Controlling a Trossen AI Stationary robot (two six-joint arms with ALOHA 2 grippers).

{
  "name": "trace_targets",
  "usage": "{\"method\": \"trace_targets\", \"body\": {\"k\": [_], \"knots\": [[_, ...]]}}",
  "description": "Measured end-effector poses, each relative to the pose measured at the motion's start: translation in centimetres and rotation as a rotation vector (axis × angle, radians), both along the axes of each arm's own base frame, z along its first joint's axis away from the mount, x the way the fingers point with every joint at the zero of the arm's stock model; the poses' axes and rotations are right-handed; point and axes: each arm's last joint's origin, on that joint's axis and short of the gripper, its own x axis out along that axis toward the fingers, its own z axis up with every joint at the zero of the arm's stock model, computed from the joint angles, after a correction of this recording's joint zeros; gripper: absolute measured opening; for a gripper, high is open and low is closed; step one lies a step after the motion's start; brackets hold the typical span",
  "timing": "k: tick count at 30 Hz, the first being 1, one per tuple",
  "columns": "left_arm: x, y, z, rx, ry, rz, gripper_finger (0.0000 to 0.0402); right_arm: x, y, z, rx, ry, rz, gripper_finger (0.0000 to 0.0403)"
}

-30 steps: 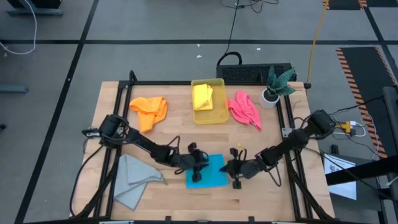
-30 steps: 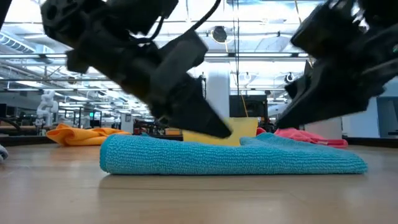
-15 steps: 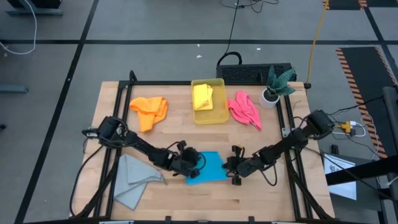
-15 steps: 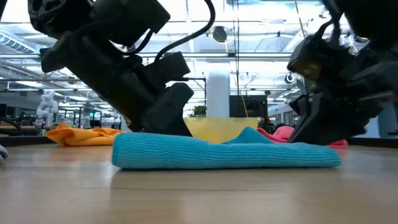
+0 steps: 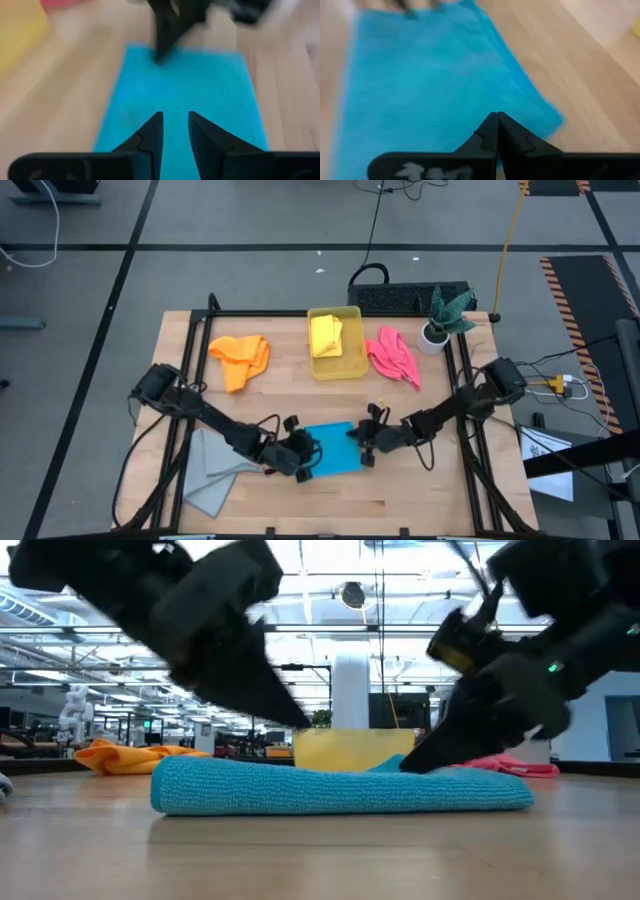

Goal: Fold microfiber towels
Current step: Fold the blue microfiber towel

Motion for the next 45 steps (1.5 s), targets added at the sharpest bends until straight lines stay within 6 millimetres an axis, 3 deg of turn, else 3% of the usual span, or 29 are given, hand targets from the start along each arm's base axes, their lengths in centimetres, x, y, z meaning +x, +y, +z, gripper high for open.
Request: {"method": "trace_targets", "body": {"k": [5, 9, 16, 24, 29, 35, 40, 45], "knots": [[-1.1, 0.4, -2.2, -0.019, 0.149, 0.101, 0.0092, 0.1, -0.9, -0.2, -0.011, 0.031, -0.027, 0.0], [-1.8, 1.0, -2.8, 0.016, 0.192, 0.211, 0.0092, -0.3, -0.7, -0.6, -0.005, 0.078, -0.037, 0.0], [-1.7, 0.7, -2.6, 0.056, 0.144, 0.22, 0.0092, -1.1, 0.2, 0.2, -0.001, 0.093, -0.006, 0.0], [-0.6, 0.0, -1.7, 0.0, 0.05, 0.123, 0.0092, -0.4, 0.8, 2.3, 0.024, -0.073, 0.008, 0.0], [-0.6, 0.3, -2.0, -0.035, 0.107, 0.097, 0.0092, -0.1, -0.6, 0.8, -0.013, -0.001, -0.039, 0.0], [-1.2, 0.7, -2.4, 0.01, 0.152, 0.156, 0.0092, -1.1, -1.2, -0.3, -0.09, 0.116, -0.146, 0.0], [-1.4, 0.8, -2.4, 0.049, 0.14, 0.193, 0.0092, -1.7, -0.5, -0.2, -0.097, 0.135, -0.139, 0.0], [-1.8, -0.1, -2.3, 0.089, 0.109, 0.194, 0.0092, -2.7, -0.2, 1.1, -0.059, 0.177, -0.104, 0.0]]}}
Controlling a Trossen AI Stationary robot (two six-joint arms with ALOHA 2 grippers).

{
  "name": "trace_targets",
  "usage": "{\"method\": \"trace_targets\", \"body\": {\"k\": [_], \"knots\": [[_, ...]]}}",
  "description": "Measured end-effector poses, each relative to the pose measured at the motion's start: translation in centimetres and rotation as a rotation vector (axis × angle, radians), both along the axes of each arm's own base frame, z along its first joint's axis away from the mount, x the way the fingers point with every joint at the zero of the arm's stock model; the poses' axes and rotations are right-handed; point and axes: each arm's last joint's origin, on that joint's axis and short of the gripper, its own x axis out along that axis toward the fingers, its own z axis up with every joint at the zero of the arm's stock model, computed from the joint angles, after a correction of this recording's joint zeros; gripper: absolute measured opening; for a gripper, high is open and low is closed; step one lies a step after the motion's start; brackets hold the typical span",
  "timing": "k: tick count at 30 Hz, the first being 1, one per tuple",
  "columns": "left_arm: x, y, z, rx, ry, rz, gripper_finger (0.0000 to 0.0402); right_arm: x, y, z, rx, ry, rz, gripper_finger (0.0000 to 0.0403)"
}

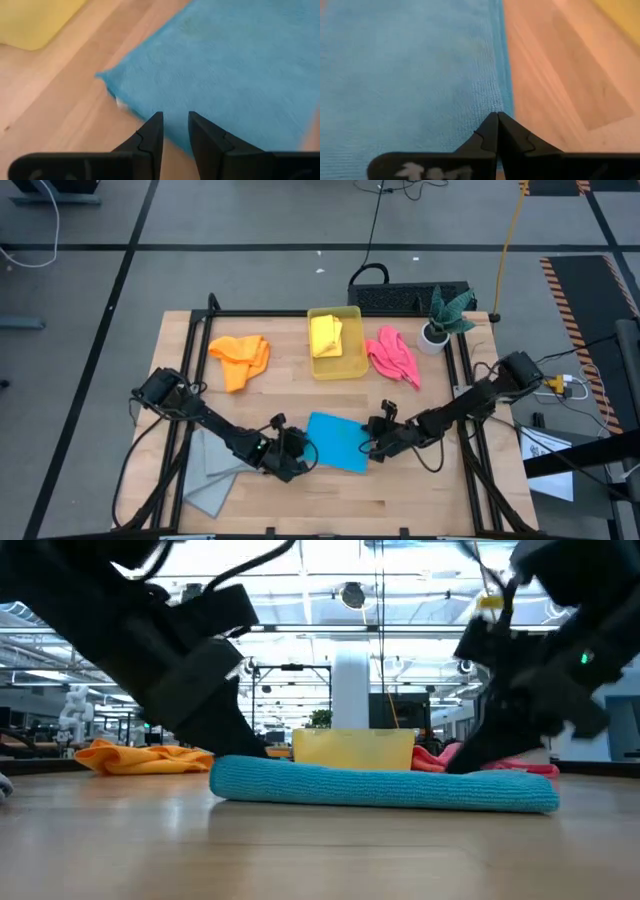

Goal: Fold microfiber towels
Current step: Fold the blue microfiber towel

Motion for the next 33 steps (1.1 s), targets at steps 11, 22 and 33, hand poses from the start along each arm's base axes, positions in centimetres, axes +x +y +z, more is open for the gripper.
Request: {"method": "trace_targets", "body": {"k": [11, 22, 33], "knots": [[1.1, -1.5, 1.3, -0.042, -0.148, -0.125, 0.0092, 1.7, 2.1, 2.8, -0.005, -0.295, 0.21, 0.0], [1.7, -1.6, -1.3, -0.049, -0.03, -0.306, 0.0092, 1.7, -0.1, -1.6, -0.054, -0.049, 0.108, 0.0], [0.7, -0.7, 0.6, 0.047, -0.002, -0.197, 0.0092, 0.3, 2.2, -1.0, 0.117, -0.051, 0.083, 0.0]]}}
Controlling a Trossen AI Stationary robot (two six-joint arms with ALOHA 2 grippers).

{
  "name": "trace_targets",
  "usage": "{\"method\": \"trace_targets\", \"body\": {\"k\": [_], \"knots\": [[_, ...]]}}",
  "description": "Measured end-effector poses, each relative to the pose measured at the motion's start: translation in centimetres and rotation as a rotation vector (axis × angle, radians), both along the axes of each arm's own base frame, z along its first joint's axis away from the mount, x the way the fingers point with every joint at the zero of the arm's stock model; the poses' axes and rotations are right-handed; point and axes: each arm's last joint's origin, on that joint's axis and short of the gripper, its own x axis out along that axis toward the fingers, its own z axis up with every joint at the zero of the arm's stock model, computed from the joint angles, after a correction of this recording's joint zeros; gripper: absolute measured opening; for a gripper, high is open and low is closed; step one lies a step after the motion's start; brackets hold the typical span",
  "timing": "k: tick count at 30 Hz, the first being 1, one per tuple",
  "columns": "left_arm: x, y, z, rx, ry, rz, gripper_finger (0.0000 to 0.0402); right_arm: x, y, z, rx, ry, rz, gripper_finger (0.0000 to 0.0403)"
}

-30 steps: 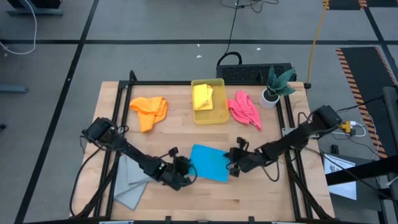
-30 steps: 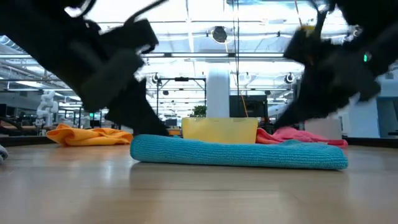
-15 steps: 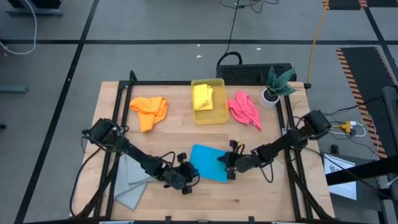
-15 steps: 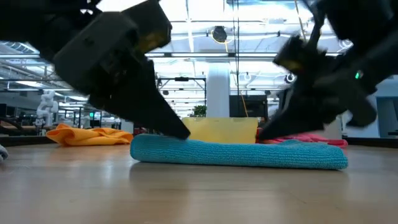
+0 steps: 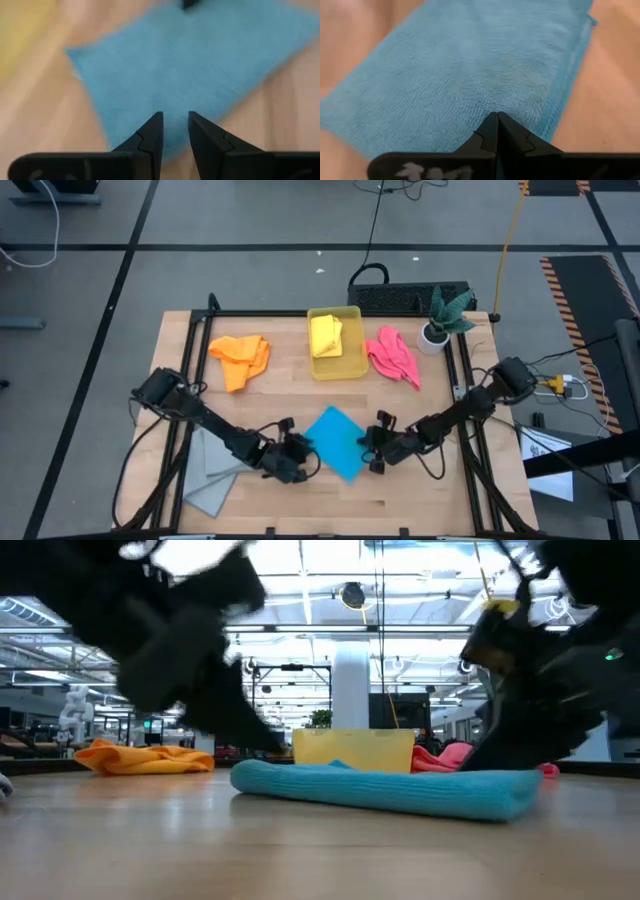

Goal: Fold microfiber towels
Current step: Fold the blue microfiber towel

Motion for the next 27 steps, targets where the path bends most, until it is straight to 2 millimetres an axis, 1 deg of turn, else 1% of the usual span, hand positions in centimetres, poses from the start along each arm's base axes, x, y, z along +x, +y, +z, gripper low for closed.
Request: {"method": "trace_targets", "body": {"k": [2, 5, 8, 10, 13, 16, 18, 21, 23, 25, 27], "knots": [[-0.1, -0.1, 0.9, 0.011, -0.038, 0.018, 0.0092, -0.1, 0.4, 0.5, 0.016, -0.032, 0.02, 0.0], [0.1, -0.3, 1.4, 0.002, -0.082, 0.021, 0.0092, 0.3, 0.7, 1.7, 0.034, -0.115, 0.044, 0.0], [0.6, -0.1, 1.7, -0.032, -0.117, 0.01, 0.0092, 0.6, 0.5, 1.6, 0.016, -0.126, 0.051, 0.0], [1.2, 0.4, 1.1, -0.089, -0.092, -0.021, 0.0092, 0.7, 0.2, 1.5, 0.012, -0.117, 0.04, 0.0], [1.4, 1.6, -0.4, -0.095, -0.022, 0.017, 0.0092, 0.5, -0.2, 1.0, -0.01, -0.063, 0.035, 0.0], [1.6, 2.8, -1.1, -0.082, 0.014, 0.076, 0.0092, 0.1, -0.4, 0.6, -0.009, -0.004, 0.034, 0.0], [2.0, 3.9, -1.6, -0.037, 0.034, 0.096, 0.0092, 0.0, -0.4, 0.5, -0.003, 0.011, 0.02, 0.0], [2.5, 5.7, -1.5, 0.035, 0.044, 0.123, 0.0092, 0.0, -0.4, 0.4, 0.045, 0.013, -0.029, 0.0], [2.8, 6.8, -1.5, 0.056, 0.055, 0.138, 0.0092, -0.1, -0.2, 0.4, 0.117, 0.002, -0.083, 0.0], [2.9, 7.4, -1.3, 0.091, 0.061, 0.153, 0.0092, -0.4, 0.2, 0.4, 0.156, -0.002, -0.101, 0.0], [2.9, 7.6, -0.8, 0.106, 0.041, 0.171, 0.0092, -0.6, 0.7, 0.5, 0.153, -0.006, -0.076, 0.0]]}}
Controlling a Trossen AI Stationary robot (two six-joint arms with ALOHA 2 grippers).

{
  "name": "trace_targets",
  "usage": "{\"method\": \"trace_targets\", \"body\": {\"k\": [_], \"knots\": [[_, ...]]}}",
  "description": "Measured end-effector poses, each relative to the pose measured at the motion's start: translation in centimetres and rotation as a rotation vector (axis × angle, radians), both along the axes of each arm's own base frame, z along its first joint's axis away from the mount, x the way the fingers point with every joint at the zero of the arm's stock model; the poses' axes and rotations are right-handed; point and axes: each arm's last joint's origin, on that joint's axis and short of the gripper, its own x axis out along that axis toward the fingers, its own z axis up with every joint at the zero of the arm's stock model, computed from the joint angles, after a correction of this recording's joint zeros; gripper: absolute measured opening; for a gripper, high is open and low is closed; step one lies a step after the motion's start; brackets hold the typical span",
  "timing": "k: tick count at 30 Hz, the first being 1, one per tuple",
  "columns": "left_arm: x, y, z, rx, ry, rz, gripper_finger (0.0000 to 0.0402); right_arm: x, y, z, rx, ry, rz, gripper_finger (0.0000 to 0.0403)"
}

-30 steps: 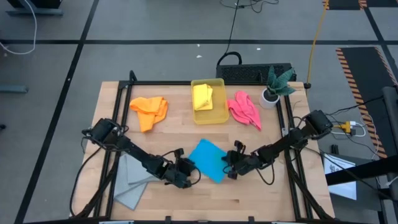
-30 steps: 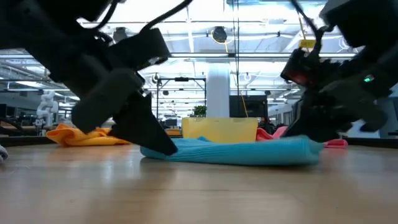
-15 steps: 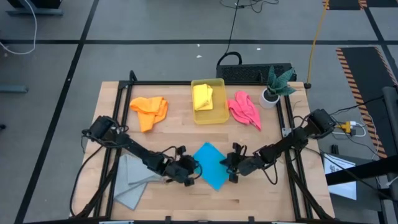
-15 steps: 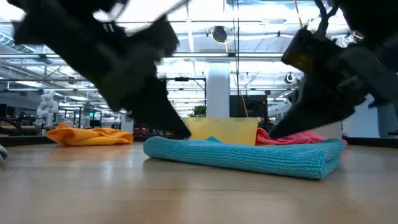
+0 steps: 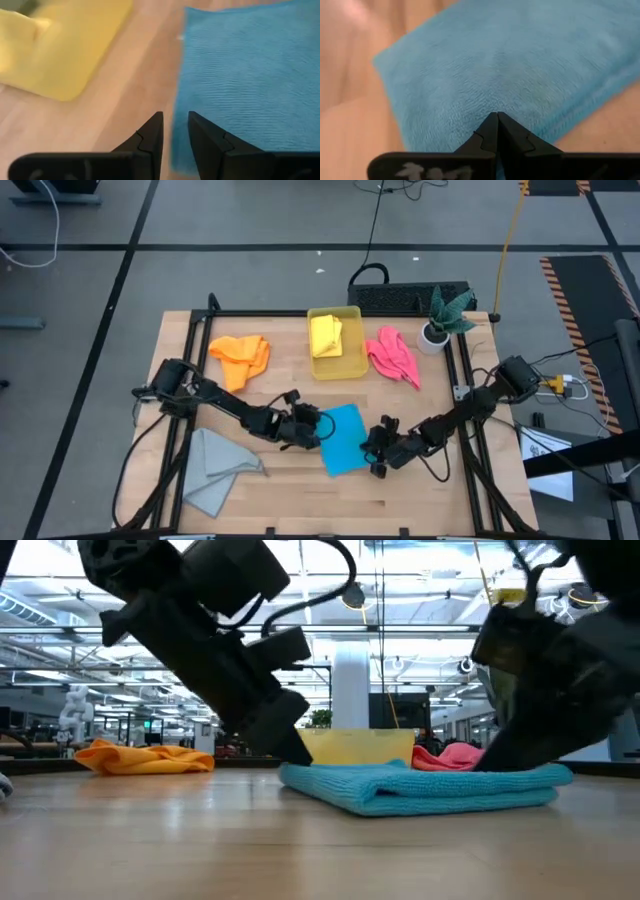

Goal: Fold microfiber towels
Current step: Fold the blue microfiber towel

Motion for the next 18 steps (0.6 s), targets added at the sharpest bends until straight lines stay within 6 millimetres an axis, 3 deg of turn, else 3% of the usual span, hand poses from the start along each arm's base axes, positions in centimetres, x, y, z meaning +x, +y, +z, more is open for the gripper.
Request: {"method": "trace_targets", "body": {"k": [9, 13, 18], "knots": [[-0.1, -3.3, 1.9, -0.015, -0.116, -0.144, 0.0092, 0.8, 0.7, 2.1, -0.166, -0.198, 0.09, 0.0], [0.3, -3.3, 1.6, -0.062, -0.118, -0.202, 0.0092, 1.9, -1.3, 1.6, -0.25, -0.183, 0.027, 0.0], [-0.2, -2.0, 0.6, -0.053, -0.055, -0.062, 0.0092, 3.0, -4.1, 0.1, -0.29, -0.115, -0.061, 0.0]]}}
